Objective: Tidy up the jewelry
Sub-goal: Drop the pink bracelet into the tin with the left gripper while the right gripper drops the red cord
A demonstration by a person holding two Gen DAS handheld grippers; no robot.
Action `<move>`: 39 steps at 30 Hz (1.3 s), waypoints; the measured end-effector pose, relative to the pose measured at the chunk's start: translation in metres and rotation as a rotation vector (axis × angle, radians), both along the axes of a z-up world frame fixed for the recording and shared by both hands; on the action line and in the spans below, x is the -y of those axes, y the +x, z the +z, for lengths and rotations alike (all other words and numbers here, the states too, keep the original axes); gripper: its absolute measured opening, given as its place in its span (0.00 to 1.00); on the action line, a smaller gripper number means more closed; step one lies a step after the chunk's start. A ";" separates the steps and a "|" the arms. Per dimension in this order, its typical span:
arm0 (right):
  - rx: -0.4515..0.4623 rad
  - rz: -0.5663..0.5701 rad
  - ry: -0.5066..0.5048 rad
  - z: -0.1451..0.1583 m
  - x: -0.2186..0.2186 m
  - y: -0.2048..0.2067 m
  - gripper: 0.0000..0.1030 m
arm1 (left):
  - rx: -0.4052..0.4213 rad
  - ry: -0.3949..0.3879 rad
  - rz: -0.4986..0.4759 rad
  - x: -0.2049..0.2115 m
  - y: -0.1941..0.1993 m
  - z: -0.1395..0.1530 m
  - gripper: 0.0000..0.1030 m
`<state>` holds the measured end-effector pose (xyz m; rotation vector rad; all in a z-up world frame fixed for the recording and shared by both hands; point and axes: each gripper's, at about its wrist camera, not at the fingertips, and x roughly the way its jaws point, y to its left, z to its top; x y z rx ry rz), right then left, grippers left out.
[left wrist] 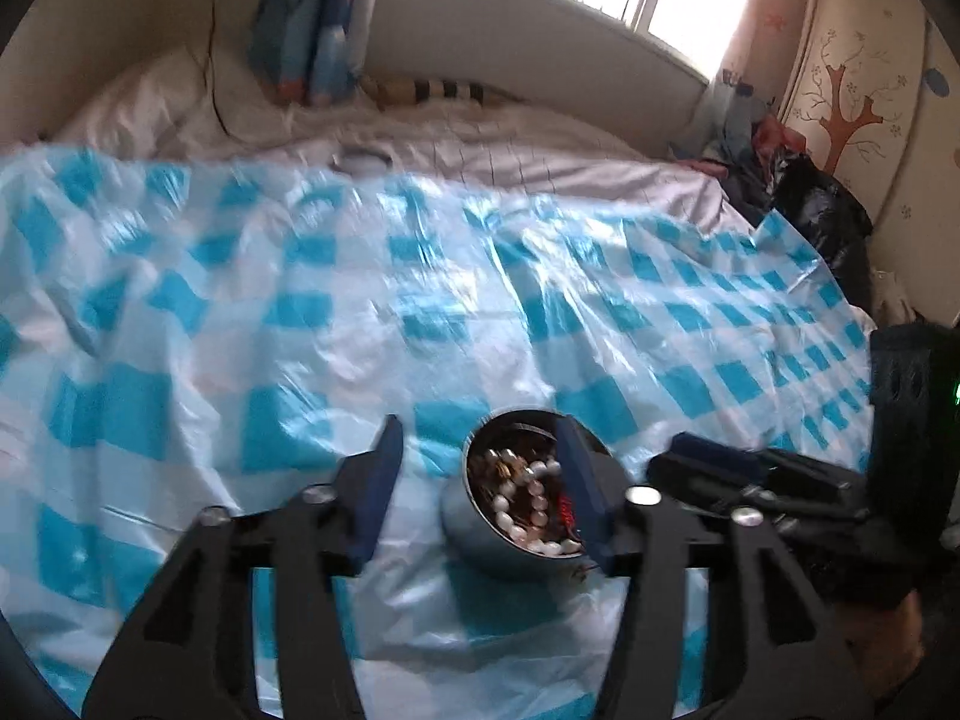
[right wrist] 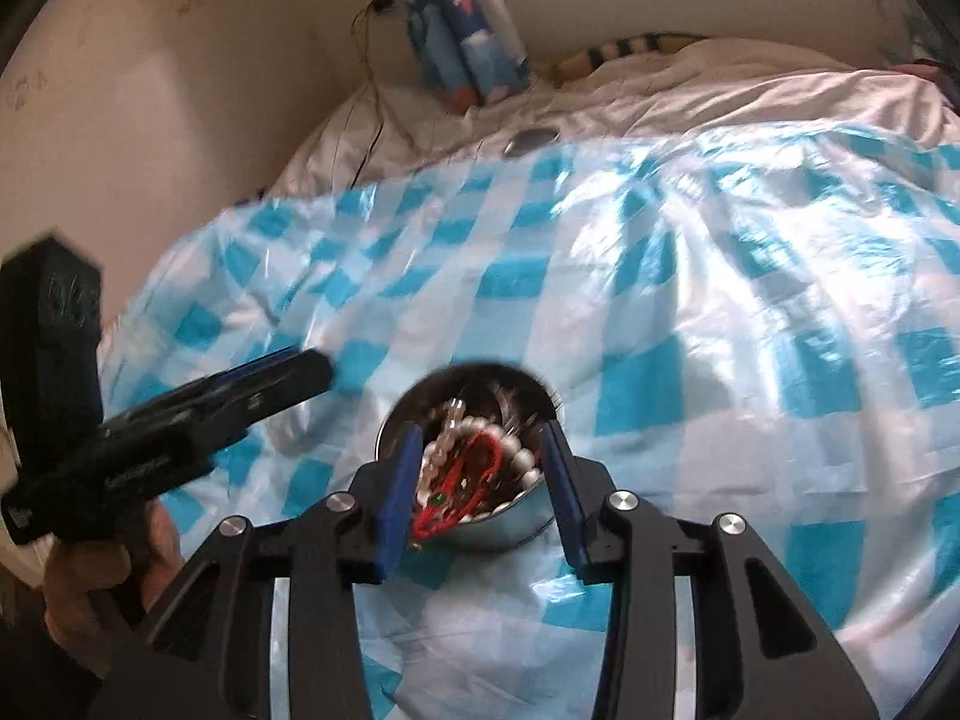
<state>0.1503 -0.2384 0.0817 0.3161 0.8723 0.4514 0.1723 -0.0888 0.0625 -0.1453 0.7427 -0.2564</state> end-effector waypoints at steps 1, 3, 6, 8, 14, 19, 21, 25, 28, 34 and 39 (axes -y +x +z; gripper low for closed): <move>0.001 -0.003 0.000 0.002 0.002 -0.003 0.42 | -0.001 0.019 -0.005 0.002 -0.002 0.000 0.52; -0.002 -0.002 -0.020 0.002 0.000 -0.007 0.52 | -0.014 0.066 -0.014 0.006 -0.002 -0.003 0.55; -0.013 0.029 -0.058 0.001 -0.007 -0.012 0.59 | -0.023 0.151 -0.030 0.012 -0.009 -0.008 0.60; -0.031 0.052 -0.120 -0.003 -0.012 -0.017 0.64 | -0.011 0.201 -0.040 0.017 -0.016 -0.008 0.65; -0.109 0.083 -0.295 -0.032 -0.034 -0.016 0.64 | 0.009 0.251 -0.045 0.015 -0.028 -0.006 0.73; -0.092 0.040 -0.330 -0.036 -0.037 -0.012 0.64 | 0.018 0.276 -0.044 0.009 -0.034 -0.003 0.75; -0.082 0.013 -0.298 -0.034 -0.033 -0.009 0.67 | 0.026 0.287 -0.045 0.007 -0.036 -0.002 0.76; -0.081 0.012 -0.239 -0.028 -0.033 -0.004 0.67 | 0.028 0.316 -0.041 0.002 -0.038 -0.004 0.78; -0.077 0.004 -0.251 -0.030 -0.035 -0.001 0.69 | 0.029 0.314 -0.040 -0.002 -0.038 -0.005 0.79; -0.064 -0.025 -0.290 -0.037 -0.041 0.005 0.76 | 0.007 0.311 -0.040 -0.005 -0.034 -0.012 0.79; 0.013 -0.091 -0.224 -0.029 -0.032 0.005 0.78 | 0.006 0.308 -0.033 -0.007 -0.032 -0.013 0.79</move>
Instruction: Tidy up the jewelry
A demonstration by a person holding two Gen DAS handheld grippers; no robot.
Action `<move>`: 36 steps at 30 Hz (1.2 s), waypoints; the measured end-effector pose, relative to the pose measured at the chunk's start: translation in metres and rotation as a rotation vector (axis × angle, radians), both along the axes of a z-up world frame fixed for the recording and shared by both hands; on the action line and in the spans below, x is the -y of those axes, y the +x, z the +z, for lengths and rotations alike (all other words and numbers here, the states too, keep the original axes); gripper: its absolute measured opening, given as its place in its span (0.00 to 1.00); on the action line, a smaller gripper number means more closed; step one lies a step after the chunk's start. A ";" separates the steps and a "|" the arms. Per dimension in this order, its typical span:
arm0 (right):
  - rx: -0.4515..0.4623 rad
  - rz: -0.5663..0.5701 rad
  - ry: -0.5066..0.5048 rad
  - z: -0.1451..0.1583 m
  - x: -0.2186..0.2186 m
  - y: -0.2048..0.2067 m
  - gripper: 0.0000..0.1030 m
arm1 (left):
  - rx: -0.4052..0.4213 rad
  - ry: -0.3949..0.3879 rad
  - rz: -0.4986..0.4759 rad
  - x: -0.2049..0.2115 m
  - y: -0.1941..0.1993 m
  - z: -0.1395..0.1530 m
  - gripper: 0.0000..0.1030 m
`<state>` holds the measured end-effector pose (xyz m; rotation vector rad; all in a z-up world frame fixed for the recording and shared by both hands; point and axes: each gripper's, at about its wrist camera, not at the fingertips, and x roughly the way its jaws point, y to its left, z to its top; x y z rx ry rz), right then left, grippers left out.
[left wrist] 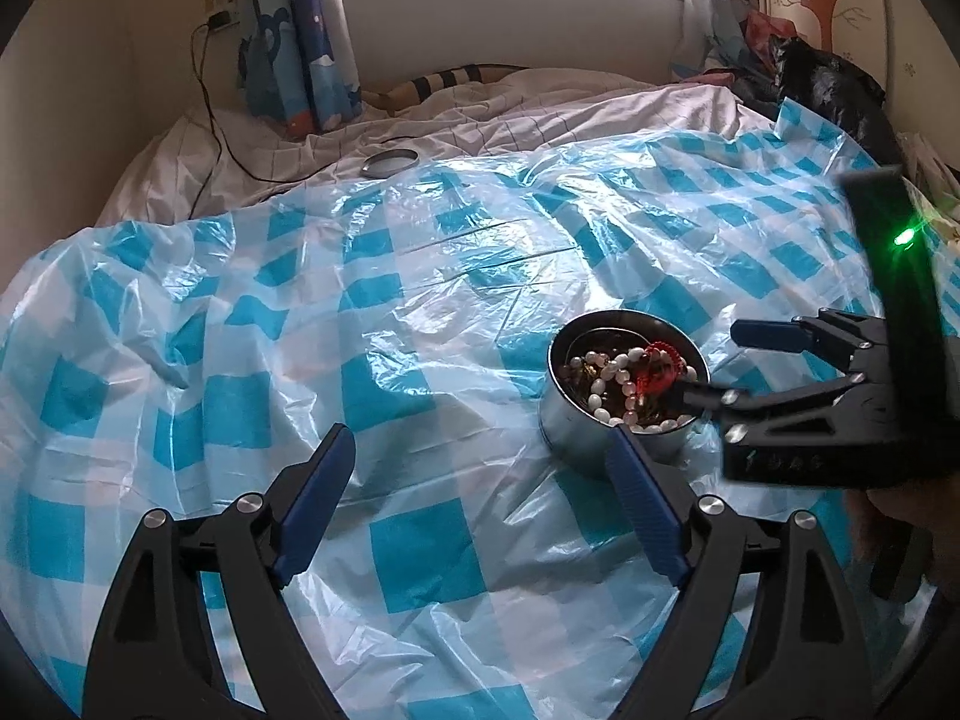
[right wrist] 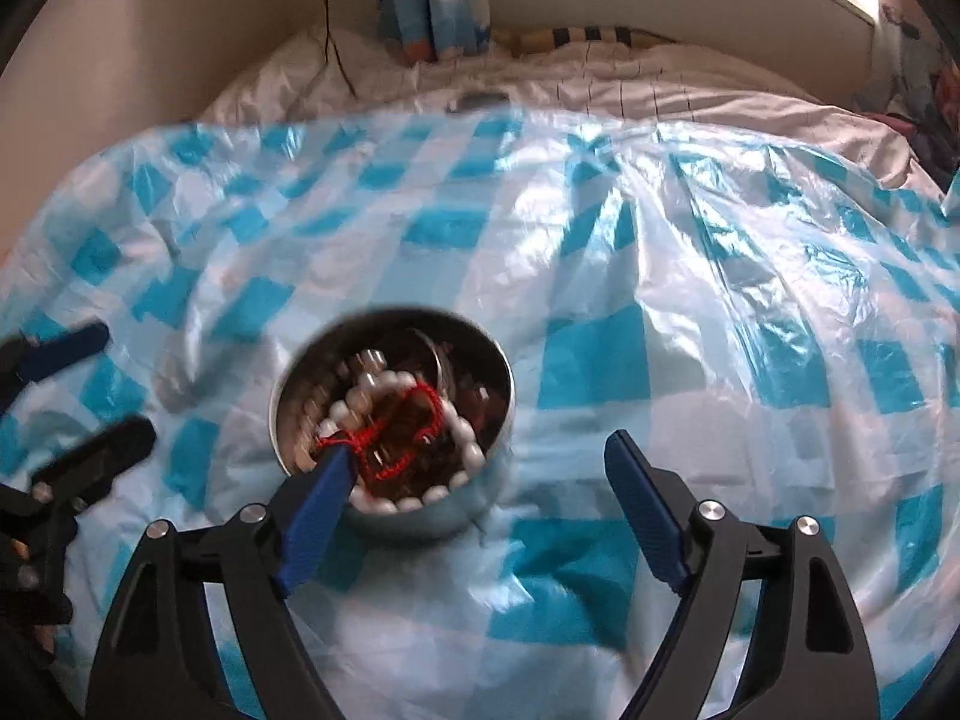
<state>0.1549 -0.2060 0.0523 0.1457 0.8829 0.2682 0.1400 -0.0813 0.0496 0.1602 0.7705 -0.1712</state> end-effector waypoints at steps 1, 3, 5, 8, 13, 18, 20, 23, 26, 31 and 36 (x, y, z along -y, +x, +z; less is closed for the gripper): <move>0.022 -0.021 0.042 0.007 0.009 -0.001 0.78 | -0.001 -0.003 0.002 -0.001 0.000 0.000 0.79; 0.047 -0.054 0.105 0.016 0.024 -0.004 0.78 | -0.006 -0.015 0.007 -0.003 0.001 0.000 0.80; 0.053 -0.081 0.206 0.024 0.045 -0.007 0.78 | -0.022 -0.041 0.011 -0.006 0.003 -0.001 0.80; -0.004 -0.049 0.360 0.023 0.061 -0.004 0.78 | -0.038 -0.063 0.025 -0.010 0.005 -0.003 0.81; -0.071 0.133 0.198 0.016 0.010 -0.002 0.78 | -0.051 -0.063 0.030 -0.010 0.008 -0.007 0.82; -0.004 0.182 0.144 0.019 -0.016 -0.008 0.78 | -0.057 -0.068 0.034 -0.012 0.010 -0.010 0.83; -0.003 0.159 0.183 0.018 -0.011 -0.003 0.78 | -0.063 -0.076 0.044 -0.014 0.012 -0.010 0.83; -0.020 0.162 0.238 0.013 -0.008 0.009 0.78 | -0.050 -0.103 0.071 -0.024 0.014 -0.005 0.83; -0.066 0.158 0.222 -0.002 -0.014 0.020 0.78 | -0.062 -0.161 0.111 -0.040 0.018 -0.005 0.83; -0.078 0.232 0.319 -0.008 -0.022 0.022 0.79 | -0.085 -0.238 0.145 -0.056 0.024 -0.008 0.84; -0.107 0.207 0.474 -0.009 -0.004 0.034 0.80 | -0.083 -0.256 0.154 -0.057 0.028 -0.009 0.84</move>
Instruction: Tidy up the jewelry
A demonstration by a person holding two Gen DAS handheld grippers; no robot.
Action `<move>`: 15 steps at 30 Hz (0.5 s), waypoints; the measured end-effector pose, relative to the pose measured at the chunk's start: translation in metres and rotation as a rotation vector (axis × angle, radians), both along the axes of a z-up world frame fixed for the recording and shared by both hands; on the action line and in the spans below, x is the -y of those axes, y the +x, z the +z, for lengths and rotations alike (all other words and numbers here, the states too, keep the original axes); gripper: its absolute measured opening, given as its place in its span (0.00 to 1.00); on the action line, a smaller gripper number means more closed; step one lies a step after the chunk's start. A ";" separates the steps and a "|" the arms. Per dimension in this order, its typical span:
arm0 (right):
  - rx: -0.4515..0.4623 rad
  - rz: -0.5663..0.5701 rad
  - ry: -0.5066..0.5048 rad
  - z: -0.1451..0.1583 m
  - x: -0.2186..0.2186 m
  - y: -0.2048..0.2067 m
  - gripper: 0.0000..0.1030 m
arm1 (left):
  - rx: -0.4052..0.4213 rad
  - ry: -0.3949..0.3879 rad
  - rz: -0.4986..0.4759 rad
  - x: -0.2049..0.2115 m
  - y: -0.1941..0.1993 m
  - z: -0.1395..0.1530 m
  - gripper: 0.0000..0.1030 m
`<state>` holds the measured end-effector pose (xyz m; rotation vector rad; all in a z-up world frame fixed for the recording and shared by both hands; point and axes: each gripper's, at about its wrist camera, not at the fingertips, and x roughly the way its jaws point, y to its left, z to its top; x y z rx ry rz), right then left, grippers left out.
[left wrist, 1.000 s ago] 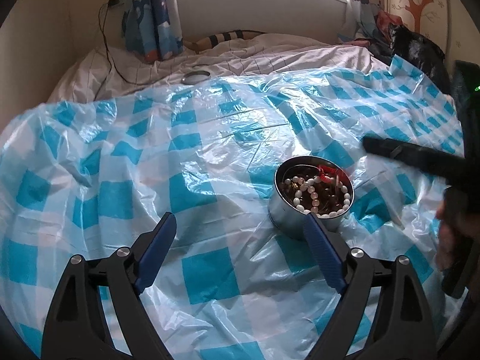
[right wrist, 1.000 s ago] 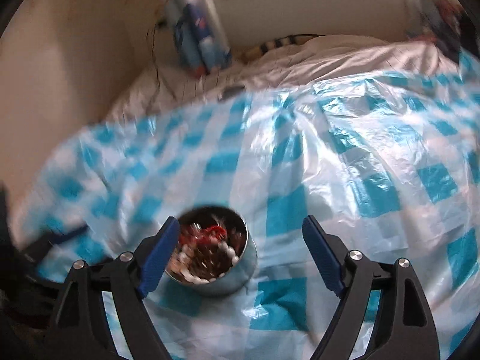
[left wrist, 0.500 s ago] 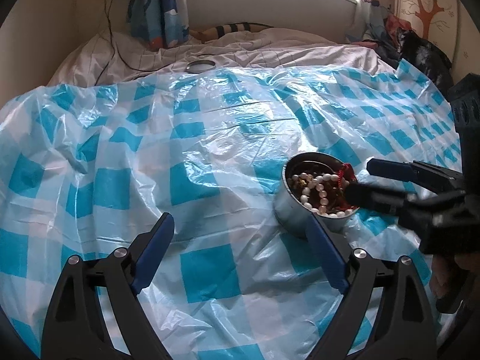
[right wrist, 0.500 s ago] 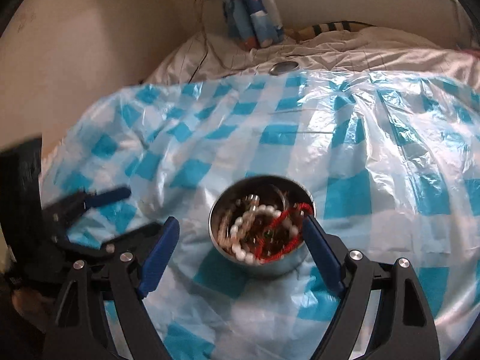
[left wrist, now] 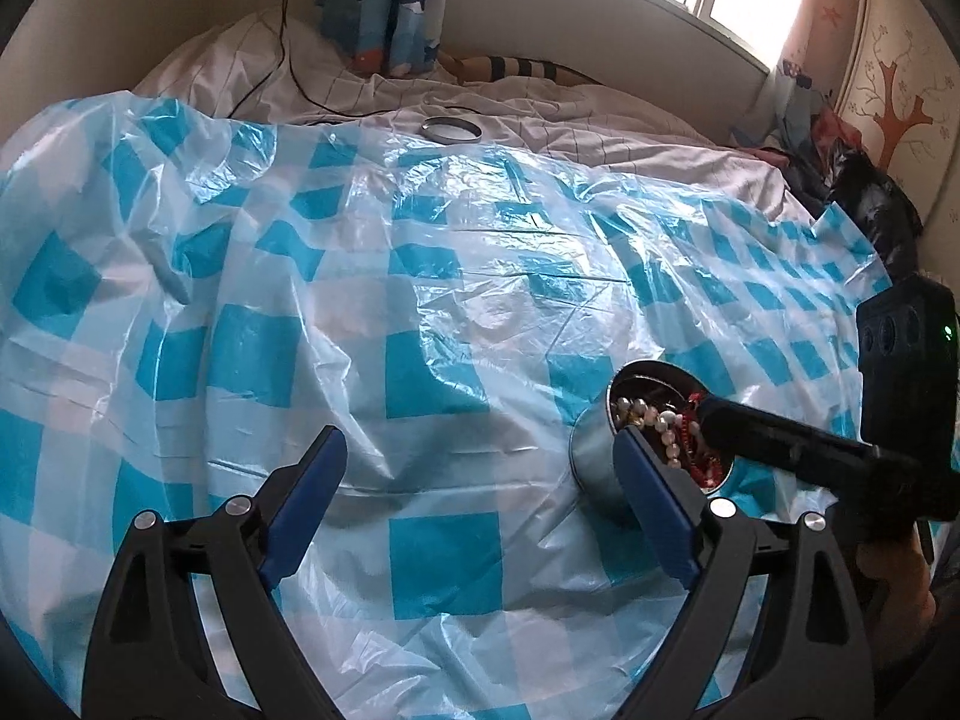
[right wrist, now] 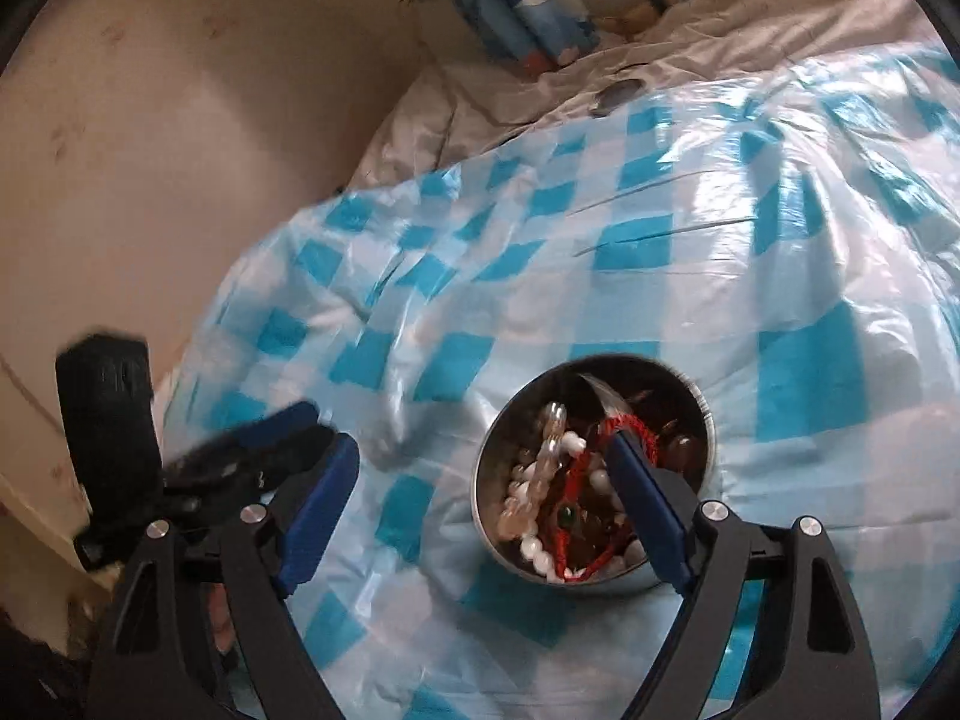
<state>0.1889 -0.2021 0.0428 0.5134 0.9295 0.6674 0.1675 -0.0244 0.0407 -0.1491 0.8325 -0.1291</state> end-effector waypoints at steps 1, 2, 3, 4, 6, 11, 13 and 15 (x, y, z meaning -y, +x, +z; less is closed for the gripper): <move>-0.021 -0.015 0.005 -0.002 0.003 0.005 0.80 | -0.001 -0.003 0.000 0.001 0.001 0.000 0.84; -0.042 -0.033 0.007 -0.005 0.005 0.010 0.80 | -0.001 -0.004 0.000 0.001 0.001 0.000 0.84; -0.061 -0.051 0.010 -0.007 0.008 0.015 0.80 | -0.001 -0.006 0.000 0.002 0.002 0.000 0.84; -0.070 -0.051 0.022 -0.008 0.010 0.018 0.80 | 0.000 -0.007 -0.002 0.003 0.003 0.000 0.84; -0.099 0.002 0.103 -0.009 0.012 0.025 0.81 | 0.002 -0.004 -0.008 0.005 0.003 0.000 0.84; -0.122 0.056 0.065 0.001 0.011 0.038 0.82 | -0.003 -0.004 -0.008 0.006 0.005 -0.001 0.84; -0.088 0.063 -0.037 0.012 0.010 0.041 0.82 | -0.002 -0.009 -0.004 0.006 0.005 0.000 0.84; -0.061 0.081 -0.059 0.022 0.012 0.044 0.79 | 0.001 -0.011 -0.005 0.006 0.006 0.001 0.85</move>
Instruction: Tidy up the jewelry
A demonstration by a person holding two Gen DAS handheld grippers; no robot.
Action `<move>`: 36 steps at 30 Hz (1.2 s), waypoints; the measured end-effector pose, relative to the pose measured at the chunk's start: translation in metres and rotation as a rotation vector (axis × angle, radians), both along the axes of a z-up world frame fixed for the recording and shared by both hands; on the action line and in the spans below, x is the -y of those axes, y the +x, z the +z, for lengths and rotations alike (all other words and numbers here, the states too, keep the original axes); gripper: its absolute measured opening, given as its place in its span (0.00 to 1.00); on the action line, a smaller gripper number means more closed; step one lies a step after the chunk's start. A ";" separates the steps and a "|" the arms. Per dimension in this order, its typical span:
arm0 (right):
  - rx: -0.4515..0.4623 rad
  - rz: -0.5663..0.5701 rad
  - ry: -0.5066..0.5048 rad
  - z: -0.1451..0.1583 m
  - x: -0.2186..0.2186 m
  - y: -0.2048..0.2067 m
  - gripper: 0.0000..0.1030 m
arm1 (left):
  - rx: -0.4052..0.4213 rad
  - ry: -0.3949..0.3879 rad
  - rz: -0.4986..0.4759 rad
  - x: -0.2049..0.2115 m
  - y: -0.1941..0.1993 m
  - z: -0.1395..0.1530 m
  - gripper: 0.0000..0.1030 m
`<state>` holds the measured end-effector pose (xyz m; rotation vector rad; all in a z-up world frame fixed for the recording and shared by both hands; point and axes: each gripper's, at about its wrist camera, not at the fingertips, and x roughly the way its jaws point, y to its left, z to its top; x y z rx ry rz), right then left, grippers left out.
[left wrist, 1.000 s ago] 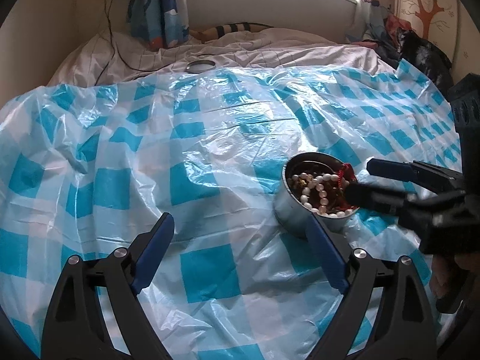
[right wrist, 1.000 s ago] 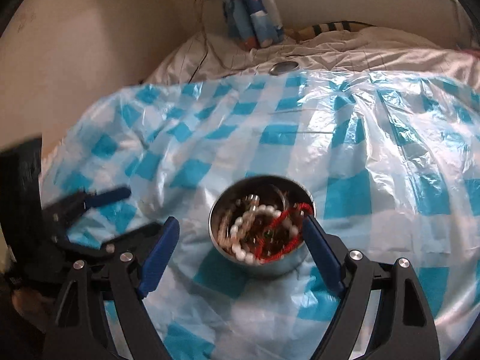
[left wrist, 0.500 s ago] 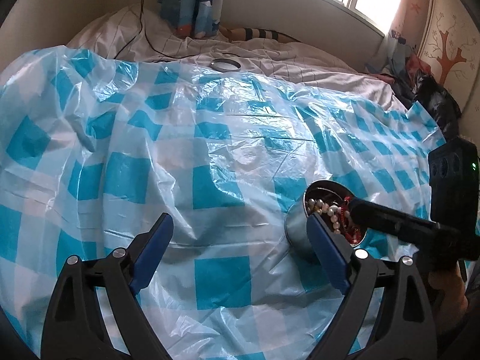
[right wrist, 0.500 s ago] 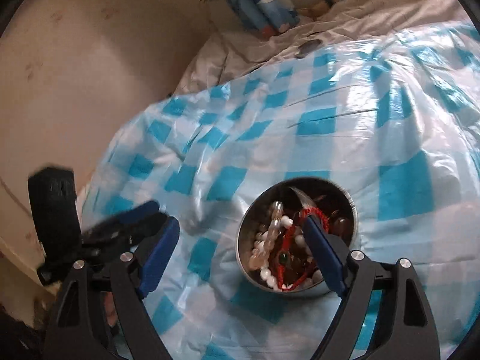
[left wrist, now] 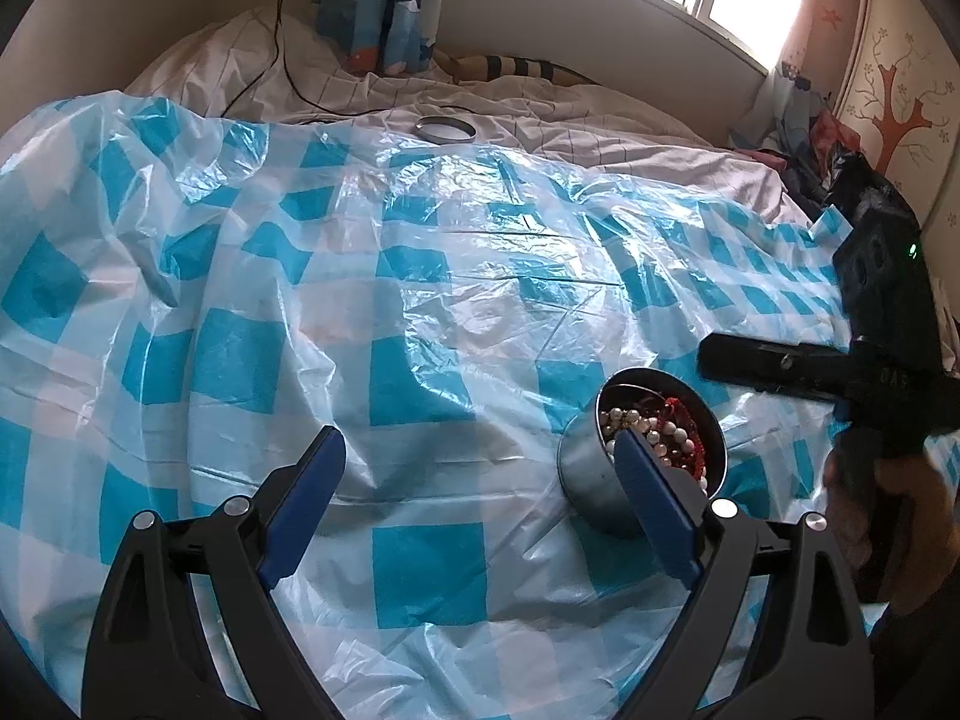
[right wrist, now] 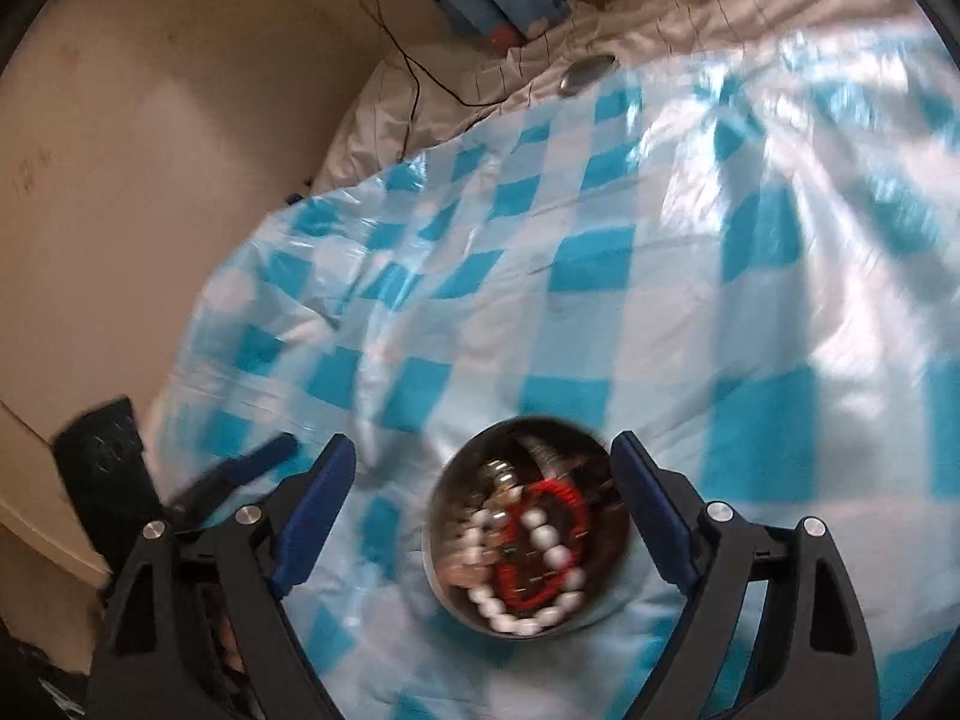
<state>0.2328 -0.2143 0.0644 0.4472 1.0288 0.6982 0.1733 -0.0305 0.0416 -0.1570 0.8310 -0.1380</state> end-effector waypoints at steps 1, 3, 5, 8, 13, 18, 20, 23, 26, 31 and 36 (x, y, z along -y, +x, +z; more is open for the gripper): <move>0.018 0.010 -0.020 0.005 -0.001 0.002 0.76 | 0.000 -0.001 -0.001 0.000 0.000 0.000 0.85; 0.030 0.047 -0.070 0.008 -0.007 0.008 0.57 | -0.003 0.000 -0.004 0.002 0.001 -0.001 0.85; 0.026 0.104 -0.128 0.003 -0.020 0.011 0.49 | -0.007 0.004 -0.009 0.003 0.001 -0.002 0.85; -0.009 0.140 -0.174 -0.013 -0.028 0.011 0.40 | -0.007 0.016 -0.017 0.007 0.001 -0.002 0.85; -0.130 0.258 -0.186 -0.032 -0.022 0.008 0.36 | -0.011 0.028 -0.023 0.009 0.001 -0.003 0.86; -0.126 0.216 -0.185 -0.027 -0.014 0.024 0.36 | -0.009 0.028 -0.028 0.011 0.000 -0.002 0.86; -0.143 0.253 -0.206 -0.033 -0.023 0.030 0.36 | -0.011 0.027 -0.027 0.011 0.001 -0.003 0.86; -0.162 0.301 -0.278 -0.041 -0.039 0.038 0.27 | -0.015 0.029 -0.029 0.012 0.001 -0.003 0.86; -0.156 0.328 -0.345 -0.044 -0.047 0.039 0.19 | -0.016 0.032 -0.034 0.013 0.001 -0.004 0.86; -0.055 0.272 -0.359 -0.023 -0.038 0.025 0.09 | -0.013 0.027 -0.031 0.012 0.001 -0.003 0.86; 0.158 0.215 -0.437 0.015 -0.038 -0.008 0.09 | -0.009 0.022 -0.032 0.012 0.001 -0.002 0.87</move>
